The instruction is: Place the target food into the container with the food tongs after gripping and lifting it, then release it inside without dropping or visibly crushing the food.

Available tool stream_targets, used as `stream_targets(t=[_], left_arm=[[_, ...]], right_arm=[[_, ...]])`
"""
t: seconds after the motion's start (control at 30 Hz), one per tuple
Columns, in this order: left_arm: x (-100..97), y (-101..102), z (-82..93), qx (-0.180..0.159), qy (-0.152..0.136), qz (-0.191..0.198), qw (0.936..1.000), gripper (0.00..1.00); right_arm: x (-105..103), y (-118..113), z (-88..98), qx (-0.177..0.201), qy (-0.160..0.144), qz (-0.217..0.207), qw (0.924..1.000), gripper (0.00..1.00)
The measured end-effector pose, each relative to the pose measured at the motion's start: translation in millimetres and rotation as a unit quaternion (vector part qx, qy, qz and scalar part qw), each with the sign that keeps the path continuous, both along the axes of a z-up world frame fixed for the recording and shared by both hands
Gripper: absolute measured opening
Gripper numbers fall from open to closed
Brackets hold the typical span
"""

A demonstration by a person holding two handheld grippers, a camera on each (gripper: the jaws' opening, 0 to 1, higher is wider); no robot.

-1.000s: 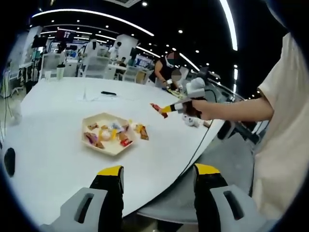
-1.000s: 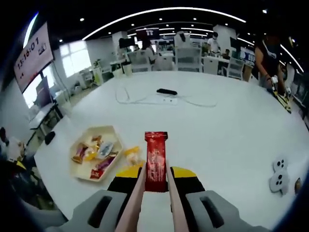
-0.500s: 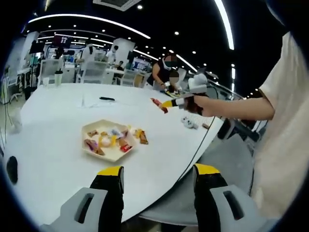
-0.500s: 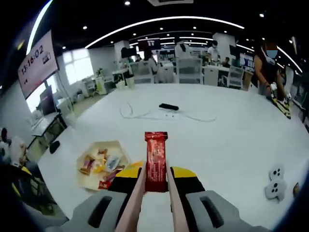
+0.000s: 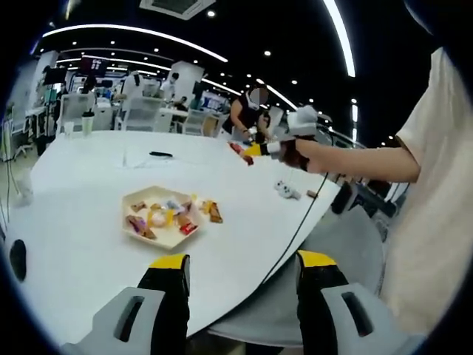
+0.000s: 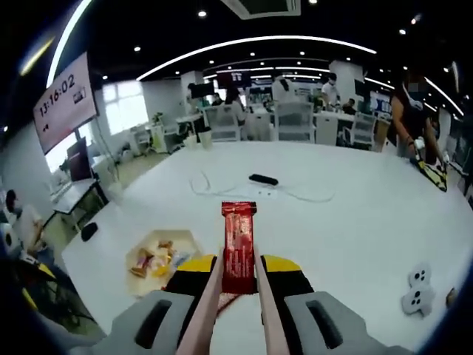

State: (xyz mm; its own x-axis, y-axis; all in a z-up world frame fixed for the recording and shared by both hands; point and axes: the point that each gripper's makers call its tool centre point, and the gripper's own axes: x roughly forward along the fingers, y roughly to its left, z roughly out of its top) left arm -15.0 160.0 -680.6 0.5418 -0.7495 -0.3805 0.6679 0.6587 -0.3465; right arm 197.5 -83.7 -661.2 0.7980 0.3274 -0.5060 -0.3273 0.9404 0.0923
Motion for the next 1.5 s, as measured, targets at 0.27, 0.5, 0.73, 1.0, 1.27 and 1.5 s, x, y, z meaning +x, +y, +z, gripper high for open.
stream_targets(t=[0.27,0.5,0.73,1.0,1.27,1.5], left_arm=[[0.3,7.6,0.7,0.001,-0.002,0.009,1.0,0.57],[3.7,7.0,3.4,-0.002,-0.008,0.014,0.9999,0.56],[-3.0,7.7,-0.2,-0.004,-0.003,0.015,0.9999,0.56],[-5.6,13.9,-1.4,-0.003,-0.001,0.024,0.9997,0.56],[-6.7,16.5,-1.9,-0.003,-0.001,0.029,0.9996,0.56],[-9.1,17.2,-3.1,-0.004,0.0,0.033,0.9994,0.56]], right_arm=[[2.0,1.5,13.4,0.003,-0.015,0.002,0.9999,0.22],[3.5,6.6,21.0,0.007,-0.025,0.005,0.9997,0.22],[2.3,9.7,24.8,0.01,-0.031,0.006,0.9995,0.22],[2.4,12.0,25.3,0.014,-0.031,0.006,0.9994,0.22],[5.3,18.7,30.2,0.015,-0.035,0.012,0.9992,0.22],[10.7,40.1,33.3,0.019,-0.039,0.028,0.9987,0.22]])
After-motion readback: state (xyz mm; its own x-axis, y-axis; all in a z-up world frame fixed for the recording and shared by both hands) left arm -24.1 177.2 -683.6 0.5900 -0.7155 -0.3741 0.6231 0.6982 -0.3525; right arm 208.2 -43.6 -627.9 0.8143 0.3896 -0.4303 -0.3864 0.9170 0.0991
